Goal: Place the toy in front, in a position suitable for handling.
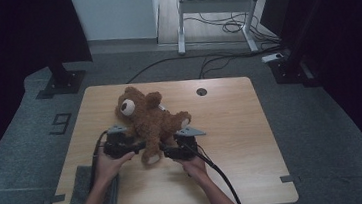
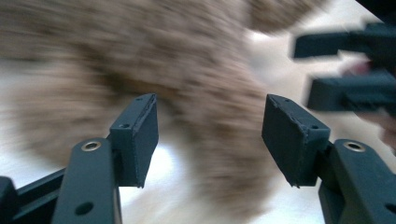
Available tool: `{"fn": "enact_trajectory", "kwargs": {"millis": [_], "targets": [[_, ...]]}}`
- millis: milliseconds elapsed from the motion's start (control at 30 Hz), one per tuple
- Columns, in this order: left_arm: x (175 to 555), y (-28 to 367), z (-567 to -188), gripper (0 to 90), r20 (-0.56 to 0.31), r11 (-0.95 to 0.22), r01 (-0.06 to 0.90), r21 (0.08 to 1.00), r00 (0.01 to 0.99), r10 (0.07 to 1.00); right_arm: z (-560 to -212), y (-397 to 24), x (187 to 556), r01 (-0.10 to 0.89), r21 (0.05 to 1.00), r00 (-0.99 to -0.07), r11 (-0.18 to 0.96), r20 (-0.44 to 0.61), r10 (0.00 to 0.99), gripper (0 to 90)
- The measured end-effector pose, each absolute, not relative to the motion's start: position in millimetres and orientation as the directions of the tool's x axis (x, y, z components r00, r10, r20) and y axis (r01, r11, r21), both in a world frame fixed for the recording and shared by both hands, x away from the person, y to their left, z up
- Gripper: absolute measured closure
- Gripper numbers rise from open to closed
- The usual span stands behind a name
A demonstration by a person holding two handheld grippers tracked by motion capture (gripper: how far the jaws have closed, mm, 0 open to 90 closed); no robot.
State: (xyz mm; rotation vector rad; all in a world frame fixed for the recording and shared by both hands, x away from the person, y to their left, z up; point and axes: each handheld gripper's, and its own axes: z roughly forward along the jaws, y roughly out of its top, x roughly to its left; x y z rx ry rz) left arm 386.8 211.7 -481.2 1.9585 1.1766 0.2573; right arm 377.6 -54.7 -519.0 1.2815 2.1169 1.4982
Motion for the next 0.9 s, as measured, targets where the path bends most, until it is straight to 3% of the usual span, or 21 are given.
{"fn": "enact_trajectory", "kwargs": {"millis": [167, 333, 533, 667, 700, 767, 833, 900], "targets": [[402.8, 239.4, -487.8, 32.2, -0.204, -0.186, 0.654, 0.733, 0.473, 0.857, -520.8, -36.7, 381.5, 0.524, 0.846, -0.576, 0.094, 0.272, 0.771, 21.4], [419.4, 238.5, -499.8, 28.6, -0.172, -0.209, 0.671, 0.711, 0.455, 0.873, -525.5, -15.9, 391.0, 0.549, 0.825, -0.561, 0.136, 0.243, 0.791, 19.1], [432.5, 230.1, -509.6, 30.4, -0.172, -0.230, 0.690, 0.686, 0.461, 0.871, -531.1, -0.8, 401.4, 0.576, 0.803, -0.542, 0.153, 0.234, 0.807, 19.6], [434.3, 222.6, -510.7, 38.1, -0.165, -0.245, 0.691, 0.680, 0.469, 0.868, -534.7, 2.1, 406.5, 0.586, 0.792, -0.545, 0.173, 0.227, 0.807, 21.1], [434.3, 221.5, -510.5, 43.9, -0.162, -0.251, 0.690, 0.679, 0.474, 0.866, -535.0, 2.4, 407.1, 0.586, 0.791, -0.544, 0.174, 0.226, 0.808, 21.9], [434.4, 219.7, -511.2, 46.2, -0.167, -0.249, 0.697, 0.673, 0.471, 0.866, -534.8, 1.9, 408.3, 0.586, 0.788, -0.545, 0.187, 0.213, 0.811, 26.0], [435.0, 218.7, -512.6, 57.3, -0.164, -0.253, 0.702, 0.666, 0.469, 0.868, -534.6, 0.8, 409.4, 0.585, 0.786, -0.544, 0.200, 0.198, 0.815, 32.0], [435.5, 218.4, -513.5, 60.3, -0.177, -0.248, 0.708, 0.661, 0.468, 0.866, -534.5, -0.5, 410.5, 0.585, 0.781, -0.549, 0.216, 0.186, 0.815, 35.8]]}}
